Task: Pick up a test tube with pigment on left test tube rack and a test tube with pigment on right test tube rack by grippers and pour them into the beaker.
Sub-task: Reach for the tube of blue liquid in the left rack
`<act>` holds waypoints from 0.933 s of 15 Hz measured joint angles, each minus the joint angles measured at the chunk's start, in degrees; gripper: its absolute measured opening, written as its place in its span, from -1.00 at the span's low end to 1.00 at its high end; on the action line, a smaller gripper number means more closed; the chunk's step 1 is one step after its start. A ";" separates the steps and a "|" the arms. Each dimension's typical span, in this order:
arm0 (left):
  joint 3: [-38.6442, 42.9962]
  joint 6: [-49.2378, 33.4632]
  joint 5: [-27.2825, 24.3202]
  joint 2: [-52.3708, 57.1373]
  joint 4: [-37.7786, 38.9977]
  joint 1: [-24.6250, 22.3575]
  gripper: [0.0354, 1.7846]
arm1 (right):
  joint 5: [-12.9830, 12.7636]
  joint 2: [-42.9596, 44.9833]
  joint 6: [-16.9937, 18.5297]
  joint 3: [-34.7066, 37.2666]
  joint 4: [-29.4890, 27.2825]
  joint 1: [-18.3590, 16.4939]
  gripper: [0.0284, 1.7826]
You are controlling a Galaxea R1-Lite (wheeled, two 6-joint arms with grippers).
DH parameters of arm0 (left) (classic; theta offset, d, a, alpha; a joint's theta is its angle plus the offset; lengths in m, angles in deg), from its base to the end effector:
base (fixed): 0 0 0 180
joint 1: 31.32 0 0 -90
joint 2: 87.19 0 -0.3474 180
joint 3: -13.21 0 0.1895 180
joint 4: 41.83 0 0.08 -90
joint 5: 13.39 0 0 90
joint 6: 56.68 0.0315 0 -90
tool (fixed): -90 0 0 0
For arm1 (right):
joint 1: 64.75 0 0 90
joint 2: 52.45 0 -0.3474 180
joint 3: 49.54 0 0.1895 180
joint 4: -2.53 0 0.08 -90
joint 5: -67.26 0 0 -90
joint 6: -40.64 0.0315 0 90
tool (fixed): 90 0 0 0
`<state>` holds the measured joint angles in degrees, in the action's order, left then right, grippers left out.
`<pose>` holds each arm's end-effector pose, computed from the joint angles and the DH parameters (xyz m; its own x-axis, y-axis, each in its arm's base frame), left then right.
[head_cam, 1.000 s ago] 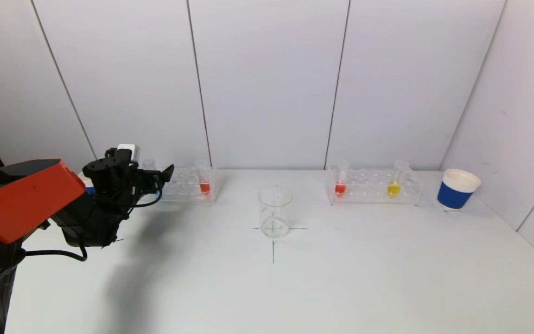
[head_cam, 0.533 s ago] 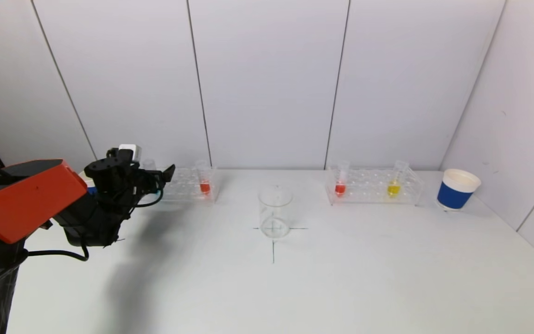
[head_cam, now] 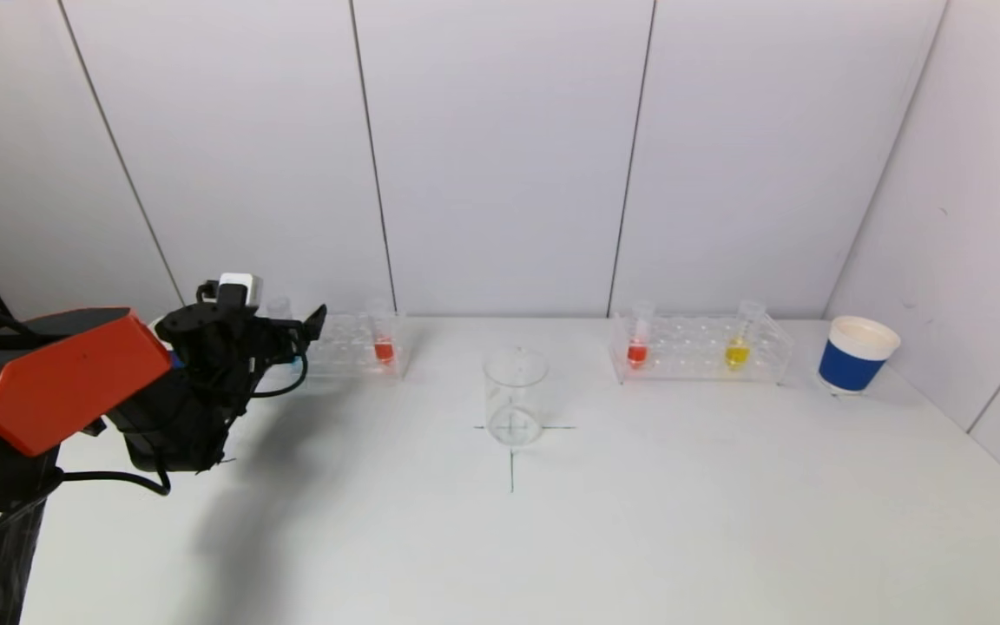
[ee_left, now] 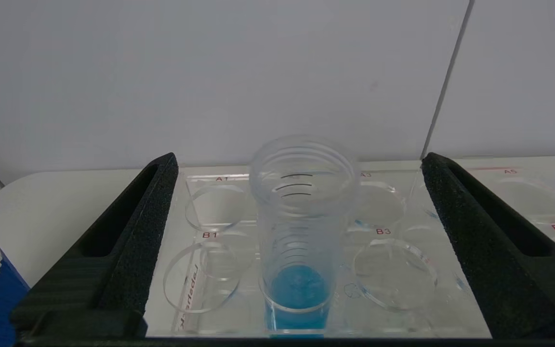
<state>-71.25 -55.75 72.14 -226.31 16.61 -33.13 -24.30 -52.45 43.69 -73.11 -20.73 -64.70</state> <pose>0.4833 0.0128 0.0801 0.9968 -0.0465 0.0657 0.0452 0.9988 0.0213 -0.0622 -0.0009 0.0764 0.9996 -0.0264 0.0054 0.0260 0.9982 0.0534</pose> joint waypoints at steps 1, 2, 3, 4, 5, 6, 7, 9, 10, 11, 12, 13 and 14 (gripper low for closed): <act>0.46 0.07 0.02 -0.44 1.72 0.00 0.98 | 0.00 0.00 0.00 0.00 -0.02 0.00 0.99; 0.71 0.07 0.02 -0.73 2.54 0.00 0.98 | 0.00 0.00 -0.02 0.00 0.00 0.02 0.99; 0.83 0.05 0.02 -0.95 2.71 0.02 0.98 | -0.04 0.00 -0.02 0.00 -0.02 0.02 0.99; 0.93 0.05 0.02 -1.10 2.74 0.09 0.98 | -0.01 0.00 -0.02 0.00 0.00 0.02 0.99; 0.94 0.02 0.00 -1.18 2.74 0.09 0.98 | -0.01 0.00 -0.02 0.00 0.00 0.02 0.99; 0.94 0.05 0.02 -1.32 2.77 0.09 0.98 | -0.01 0.00 -0.02 0.00 -0.02 0.02 0.99; 0.94 0.05 0.02 -1.40 2.77 0.09 0.98 | -0.01 0.00 0.01 0.00 -0.02 0.02 0.99; 0.90 0.02 0.02 -1.56 2.77 0.13 0.98 | 0.00 0.00 -0.02 0.00 -0.02 0.02 0.99; 0.82 0.07 0.00 -1.62 2.77 0.17 0.98 | 0.00 0.00 -0.02 0.00 -0.02 0.02 0.99; 0.62 0.05 0.02 -1.71 2.77 0.17 0.98 | -0.04 0.00 -0.02 0.00 0.00 0.02 0.99; 0.41 0.07 0.02 -1.76 2.57 0.17 0.98 | 0.00 0.00 -0.02 0.00 -0.02 0.02 0.99; 0.20 0.07 0.00 -1.79 2.55 0.17 0.98 | 0.00 0.00 -0.02 0.00 -0.02 0.00 0.99; 0.09 0.07 0.04 -1.84 2.55 0.17 0.98 | 0.00 0.00 0.00 0.00 -0.02 0.02 0.99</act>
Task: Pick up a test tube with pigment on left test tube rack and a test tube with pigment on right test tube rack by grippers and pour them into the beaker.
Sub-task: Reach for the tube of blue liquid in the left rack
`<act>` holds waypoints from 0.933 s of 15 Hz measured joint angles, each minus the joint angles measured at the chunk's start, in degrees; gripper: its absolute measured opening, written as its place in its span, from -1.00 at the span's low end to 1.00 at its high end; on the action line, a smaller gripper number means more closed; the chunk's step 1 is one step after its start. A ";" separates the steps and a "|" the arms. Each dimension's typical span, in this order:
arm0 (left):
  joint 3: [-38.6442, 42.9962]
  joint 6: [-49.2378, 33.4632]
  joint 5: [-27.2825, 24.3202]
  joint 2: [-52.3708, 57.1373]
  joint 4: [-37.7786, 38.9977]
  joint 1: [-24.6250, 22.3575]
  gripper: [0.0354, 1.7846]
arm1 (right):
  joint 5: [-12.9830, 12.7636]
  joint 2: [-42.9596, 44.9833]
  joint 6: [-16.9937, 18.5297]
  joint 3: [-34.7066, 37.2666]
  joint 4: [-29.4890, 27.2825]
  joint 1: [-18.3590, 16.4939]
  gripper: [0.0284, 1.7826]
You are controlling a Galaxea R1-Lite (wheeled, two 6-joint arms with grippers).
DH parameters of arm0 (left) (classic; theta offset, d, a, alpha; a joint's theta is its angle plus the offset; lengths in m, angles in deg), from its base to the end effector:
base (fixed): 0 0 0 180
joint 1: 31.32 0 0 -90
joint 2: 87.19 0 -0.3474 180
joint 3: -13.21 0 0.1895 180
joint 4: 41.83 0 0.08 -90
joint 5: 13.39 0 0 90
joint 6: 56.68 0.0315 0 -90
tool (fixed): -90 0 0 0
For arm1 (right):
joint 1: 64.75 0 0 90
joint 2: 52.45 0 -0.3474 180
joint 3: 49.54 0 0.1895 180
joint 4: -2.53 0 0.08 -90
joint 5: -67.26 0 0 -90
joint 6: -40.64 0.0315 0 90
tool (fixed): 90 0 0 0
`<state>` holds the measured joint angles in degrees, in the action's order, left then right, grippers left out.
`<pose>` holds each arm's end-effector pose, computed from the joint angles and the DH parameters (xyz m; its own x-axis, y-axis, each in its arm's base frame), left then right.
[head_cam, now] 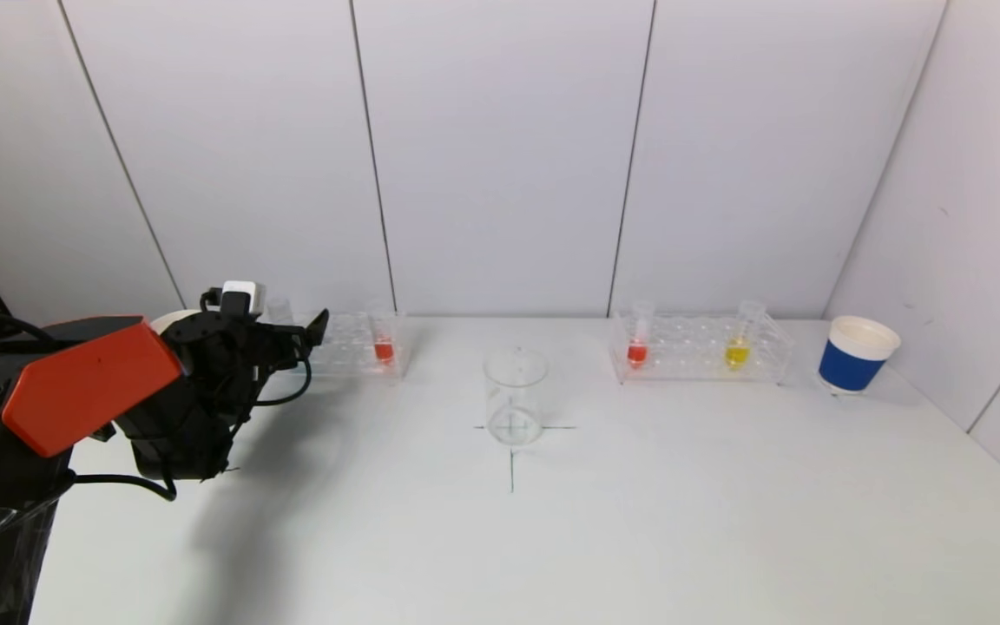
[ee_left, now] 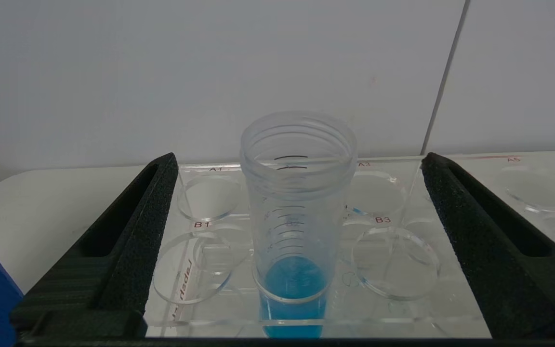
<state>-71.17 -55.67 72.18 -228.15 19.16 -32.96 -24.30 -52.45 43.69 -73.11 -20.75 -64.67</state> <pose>0.4851 0.0115 0.0692 0.9959 -0.0488 0.0767 0.0471 0.9986 0.0235 -0.0622 -0.0009 0.0763 0.9997 -0.0258 0.0051 0.0255 0.9982 0.0533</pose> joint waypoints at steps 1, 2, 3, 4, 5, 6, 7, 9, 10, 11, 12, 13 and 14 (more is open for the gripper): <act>-0.04 -0.02 0.02 -0.02 0.02 0.00 0.98 | -0.01 0.00 0.00 0.00 0.00 0.00 0.99; -0.04 -0.02 0.07 -0.06 0.07 0.00 0.98 | 0.00 0.00 -0.02 0.00 0.00 0.00 0.99; -0.04 -0.02 0.11 -0.06 0.18 0.00 0.98 | 0.00 0.00 0.00 0.00 0.00 0.00 0.99; -0.04 0.00 0.16 -0.09 0.20 0.00 0.98 | 0.00 0.00 -0.02 0.00 0.00 0.00 0.99; -0.04 -0.02 0.13 -0.09 0.18 0.00 0.98 | -0.01 0.00 -0.02 0.00 0.00 0.00 0.99; -0.01 -0.02 0.13 -0.09 0.20 -0.02 0.98 | -0.01 0.00 0.00 0.00 0.00 0.00 0.99; -0.01 0.00 0.16 -0.09 0.20 -0.02 0.98 | -0.01 0.00 -0.02 0.00 0.00 0.00 0.99; -0.01 -0.05 0.13 -0.11 0.20 0.00 0.98 | -0.01 0.00 0.00 0.00 0.00 0.00 0.99; -0.01 0.00 0.13 -0.16 0.20 0.00 0.98 | 0.00 0.00 -0.02 0.00 0.00 0.00 0.99; -0.01 0.02 0.13 -0.17 0.20 0.00 0.98 | -0.01 0.00 -0.02 0.00 0.00 0.00 0.99; -0.01 0.06 0.13 -0.20 0.20 0.00 0.96 | 0.00 0.00 0.00 0.00 0.00 0.00 0.99; -0.01 0.09 0.18 -0.20 0.16 0.00 0.91 | 0.00 0.00 0.00 0.00 0.00 0.00 0.99; 0.00 0.13 0.21 -0.22 0.13 0.00 0.83 | -0.01 0.00 0.00 0.00 0.02 0.00 0.99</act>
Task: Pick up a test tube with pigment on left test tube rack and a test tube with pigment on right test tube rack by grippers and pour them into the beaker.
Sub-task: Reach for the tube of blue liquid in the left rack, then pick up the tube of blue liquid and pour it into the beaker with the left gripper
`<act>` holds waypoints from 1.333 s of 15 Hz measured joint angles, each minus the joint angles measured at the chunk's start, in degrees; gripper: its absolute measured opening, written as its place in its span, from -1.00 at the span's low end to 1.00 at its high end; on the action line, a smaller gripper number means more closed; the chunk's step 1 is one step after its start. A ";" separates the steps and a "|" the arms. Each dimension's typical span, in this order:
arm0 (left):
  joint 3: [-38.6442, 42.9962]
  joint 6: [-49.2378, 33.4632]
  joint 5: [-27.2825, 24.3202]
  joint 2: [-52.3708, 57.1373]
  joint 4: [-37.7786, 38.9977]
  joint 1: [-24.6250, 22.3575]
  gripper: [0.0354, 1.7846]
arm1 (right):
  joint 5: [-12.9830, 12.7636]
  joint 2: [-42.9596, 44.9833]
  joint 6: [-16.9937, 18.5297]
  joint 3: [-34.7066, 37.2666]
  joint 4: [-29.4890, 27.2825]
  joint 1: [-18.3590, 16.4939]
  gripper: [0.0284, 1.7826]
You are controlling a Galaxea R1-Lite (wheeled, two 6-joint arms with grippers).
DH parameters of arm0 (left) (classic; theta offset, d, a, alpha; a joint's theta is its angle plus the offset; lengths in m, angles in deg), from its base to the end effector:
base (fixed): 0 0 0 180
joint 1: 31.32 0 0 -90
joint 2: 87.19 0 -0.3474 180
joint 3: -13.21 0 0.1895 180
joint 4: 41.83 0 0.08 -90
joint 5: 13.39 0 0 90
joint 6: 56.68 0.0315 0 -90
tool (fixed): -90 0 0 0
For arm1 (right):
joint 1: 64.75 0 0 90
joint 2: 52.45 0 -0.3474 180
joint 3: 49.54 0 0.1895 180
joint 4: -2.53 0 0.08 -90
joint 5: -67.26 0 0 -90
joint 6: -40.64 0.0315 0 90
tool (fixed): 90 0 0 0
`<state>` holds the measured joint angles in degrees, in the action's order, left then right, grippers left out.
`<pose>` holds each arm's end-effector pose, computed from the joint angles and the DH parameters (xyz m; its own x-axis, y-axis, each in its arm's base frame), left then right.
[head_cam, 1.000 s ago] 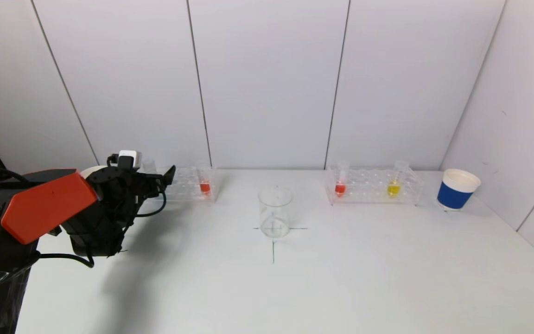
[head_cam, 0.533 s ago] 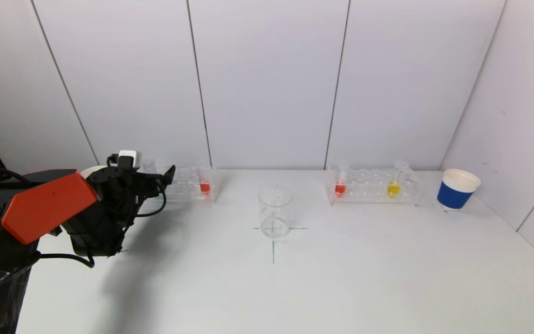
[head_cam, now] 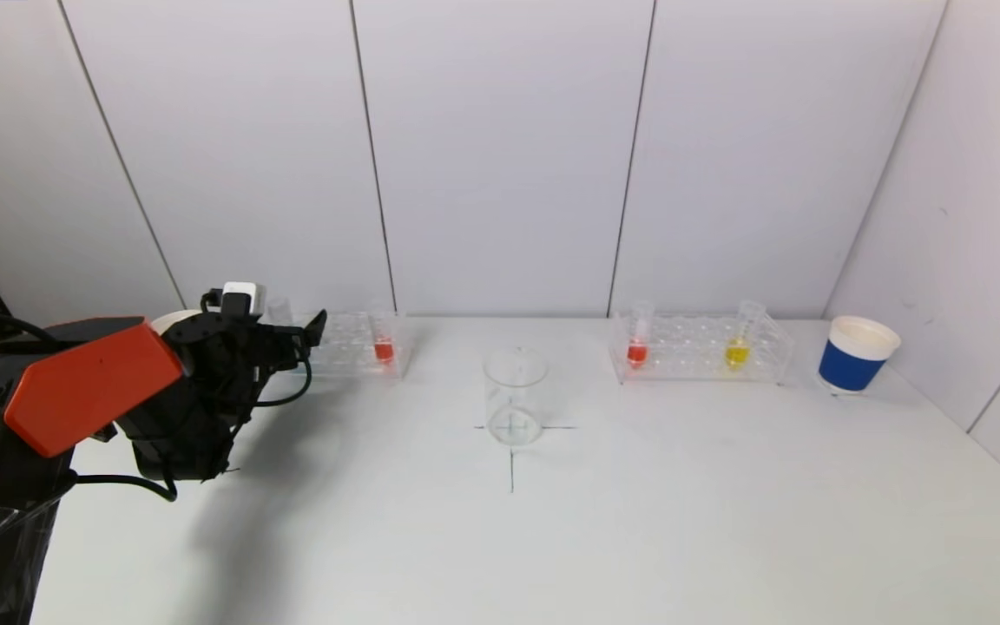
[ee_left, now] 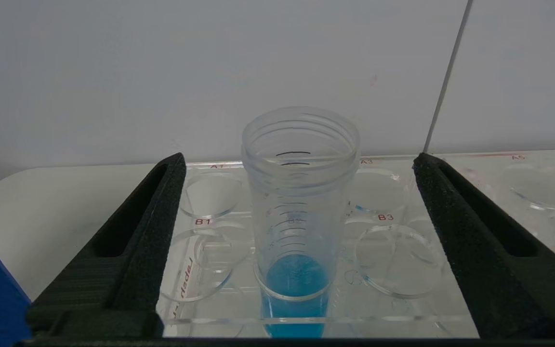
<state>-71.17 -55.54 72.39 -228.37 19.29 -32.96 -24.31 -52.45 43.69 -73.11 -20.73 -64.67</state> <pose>0.4854 0.0116 0.0676 0.9962 -0.0451 0.0751 0.0433 0.9987 0.0254 -0.0622 -0.0009 0.0764 0.9996 -0.0260 0.0054 0.0257 0.9982 0.0534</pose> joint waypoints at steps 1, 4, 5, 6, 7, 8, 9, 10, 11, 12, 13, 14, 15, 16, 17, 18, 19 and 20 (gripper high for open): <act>0.00 0.00 0.00 0.00 0.00 0.02 0.71 | 0.01 0.00 0.00 0.00 -0.02 0.00 0.99; 0.00 0.00 0.01 -0.06 0.00 0.00 0.21 | 0.00 0.00 -0.02 0.00 -0.02 0.00 0.99; 0.00 -0.02 0.00 -0.09 -0.02 0.00 -0.01 | 0.00 0.00 0.01 0.00 -0.02 0.00 0.99; 0.00 -0.02 0.01 -0.11 -0.02 0.00 -0.23 | 0.01 0.00 0.00 0.00 -0.02 0.00 0.99; 0.00 -0.02 0.09 -0.13 -0.09 0.00 -0.42 | 0.01 0.00 -0.02 0.00 -0.05 0.00 0.99; 0.00 0.00 0.04 -0.13 -0.13 -0.02 -0.49 | 0.00 0.00 -0.02 -0.01 -0.05 0.00 0.99; 0.00 0.00 0.09 -0.13 -0.13 0.00 -0.50 | 0.01 0.00 -0.02 -0.01 -0.05 -0.02 0.99; -0.01 -0.02 0.04 -0.16 -0.15 0.00 -0.50 | 0.00 0.00 -0.02 -0.01 -0.02 0.02 0.99; -0.04 0.00 0.04 -0.16 -0.17 0.00 -0.50 | 0.01 0.00 0.00 -0.01 -0.02 0.00 0.99; -0.06 0.00 0.04 -0.16 -0.17 0.00 -0.50 | 0.01 0.00 0.00 -0.01 0.00 0.00 0.99; -0.09 0.00 0.01 -0.16 -0.24 0.00 -0.50 | 0.01 0.00 -0.02 -0.01 0.00 0.00 0.99; -0.09 -0.02 0.01 -0.17 -0.22 0.00 -0.50 | 0.01 0.00 0.00 -0.01 -0.02 -0.02 0.99; -0.09 -0.02 0.04 -0.17 -0.20 0.00 -0.50 | 0.00 0.00 -0.02 -0.01 -0.02 -0.02 0.99; -0.10 -0.02 0.04 -0.17 -0.24 0.00 -0.50 | 0.01 0.00 -0.02 -0.01 0.00 -0.02 0.99; -0.10 0.00 0.01 -0.11 -0.30 0.00 -0.50 | 0.01 0.00 -0.02 0.00 0.00 -0.02 0.99; -0.10 -0.02 0.01 0.00 -0.46 0.00 -0.50 | 0.00 0.00 -0.02 0.00 0.00 -0.02 0.99; -0.10 -0.02 0.01 0.20 -0.69 0.00 -0.50 | 0.01 0.00 -0.05 0.00 -0.02 0.00 0.99; -0.09 -0.05 0.01 0.48 -1.02 0.00 -0.50 | 0.01 0.00 -0.02 0.00 -0.02 0.00 0.99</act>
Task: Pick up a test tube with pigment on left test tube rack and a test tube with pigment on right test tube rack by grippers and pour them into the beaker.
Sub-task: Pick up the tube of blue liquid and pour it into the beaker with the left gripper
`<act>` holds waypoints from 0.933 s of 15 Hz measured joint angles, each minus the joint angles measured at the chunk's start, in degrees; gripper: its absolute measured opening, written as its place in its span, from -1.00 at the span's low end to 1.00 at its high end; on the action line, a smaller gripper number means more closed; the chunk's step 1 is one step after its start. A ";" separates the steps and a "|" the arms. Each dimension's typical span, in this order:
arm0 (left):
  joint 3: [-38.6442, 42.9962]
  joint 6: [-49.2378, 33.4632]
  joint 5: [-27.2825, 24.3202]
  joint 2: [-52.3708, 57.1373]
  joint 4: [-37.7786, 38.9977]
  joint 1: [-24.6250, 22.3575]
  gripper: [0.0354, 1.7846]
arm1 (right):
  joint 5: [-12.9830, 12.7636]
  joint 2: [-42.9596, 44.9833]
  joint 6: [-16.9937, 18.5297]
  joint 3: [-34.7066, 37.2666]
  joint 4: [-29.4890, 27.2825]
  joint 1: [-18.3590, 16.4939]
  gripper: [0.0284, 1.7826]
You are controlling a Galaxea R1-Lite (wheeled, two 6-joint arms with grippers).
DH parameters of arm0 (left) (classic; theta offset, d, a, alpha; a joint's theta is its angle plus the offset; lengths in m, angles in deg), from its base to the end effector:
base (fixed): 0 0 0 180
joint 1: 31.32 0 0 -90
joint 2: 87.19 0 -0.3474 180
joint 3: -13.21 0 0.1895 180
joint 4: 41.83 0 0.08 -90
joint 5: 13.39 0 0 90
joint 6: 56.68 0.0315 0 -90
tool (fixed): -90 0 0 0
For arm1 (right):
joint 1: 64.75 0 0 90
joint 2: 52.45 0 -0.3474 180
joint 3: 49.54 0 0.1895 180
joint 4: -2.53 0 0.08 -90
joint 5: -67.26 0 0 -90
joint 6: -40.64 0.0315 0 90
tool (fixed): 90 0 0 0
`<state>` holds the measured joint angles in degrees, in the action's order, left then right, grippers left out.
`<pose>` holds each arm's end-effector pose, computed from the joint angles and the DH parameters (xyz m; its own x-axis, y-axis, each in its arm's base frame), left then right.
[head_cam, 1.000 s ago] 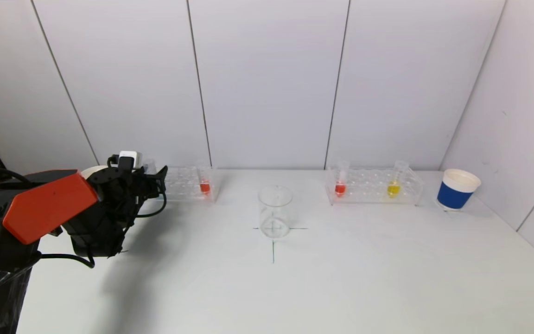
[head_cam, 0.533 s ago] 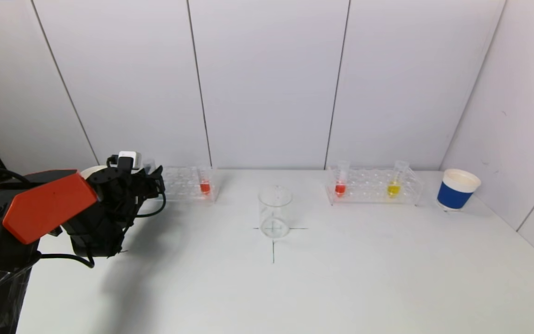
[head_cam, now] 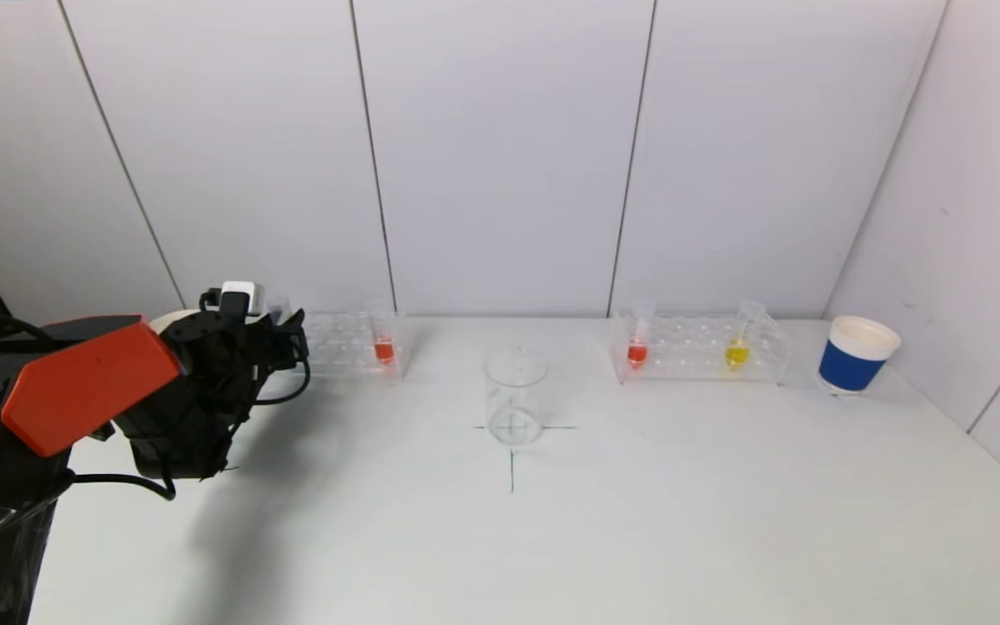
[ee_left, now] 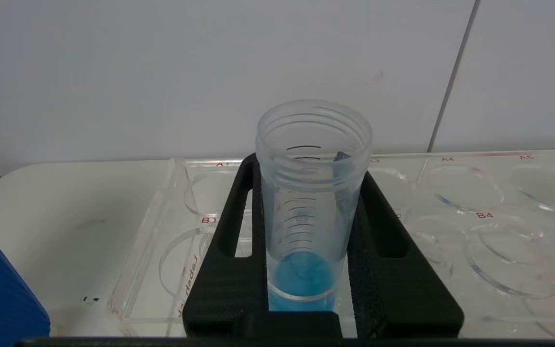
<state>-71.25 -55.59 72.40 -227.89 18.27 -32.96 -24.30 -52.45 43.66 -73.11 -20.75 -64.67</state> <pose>0.4852 0.0116 0.0700 0.9967 -0.0449 0.0671 0.0434 0.9988 0.0239 -0.0622 -0.0009 0.0763 0.9997 -0.0258 0.0051 0.0255 0.9983 0.0528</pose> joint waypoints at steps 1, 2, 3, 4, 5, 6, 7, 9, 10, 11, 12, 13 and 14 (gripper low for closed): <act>0.02 -0.02 0.02 0.35 0.00 0.00 -0.50 | 0.00 0.00 0.00 0.00 0.00 0.00 0.99; 0.07 0.05 0.02 0.79 -0.22 0.02 -0.50 | 0.00 0.00 0.02 0.00 0.00 0.00 0.99; 0.11 0.05 0.02 1.37 -0.83 0.00 -0.50 | -0.01 0.00 0.02 0.00 0.00 0.00 0.99; 0.11 0.02 0.02 2.00 -1.68 0.00 -0.50 | 0.00 0.00 0.02 0.00 0.02 0.00 0.99; 0.09 -0.02 0.02 2.76 -2.56 0.00 -0.50 | 0.00 0.00 0.00 0.00 0.00 0.00 0.99; 0.02 -0.02 0.00 3.39 -3.25 0.00 -0.50 | -0.01 0.00 0.00 0.00 0.00 0.00 0.99; -0.01 0.00 0.00 4.13 -3.91 0.05 -0.50 | 0.00 0.00 0.00 0.00 0.00 0.00 0.99; -0.48 -0.02 0.02 6.23 -5.97 0.22 -0.50 | 0.00 0.00 0.00 0.00 0.00 0.00 0.99; -1.00 -0.05 0.00 7.38 -7.50 0.28 -0.50 | 0.00 0.00 0.02 0.00 0.00 0.00 0.99; -1.60 -0.06 -0.04 8.56 -9.12 0.38 -0.50 | 0.00 0.00 0.04 0.00 0.00 0.00 0.99; -2.38 -0.05 -0.01 9.86 -10.74 0.41 -0.50 | -0.01 0.00 0.00 0.00 0.00 0.00 0.99; -3.25 -0.06 0.00 11.13 -12.29 0.35 -0.50 | 0.00 0.00 0.02 -0.01 0.00 0.00 0.99; -4.22 -0.02 -0.01 12.45 -14.14 0.30 -0.50 | -0.01 0.00 0.00 -0.01 0.00 0.00 0.99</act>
<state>-75.47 -55.61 72.39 -215.44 4.13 -32.66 -24.31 -52.45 43.66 -73.13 -20.75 -64.67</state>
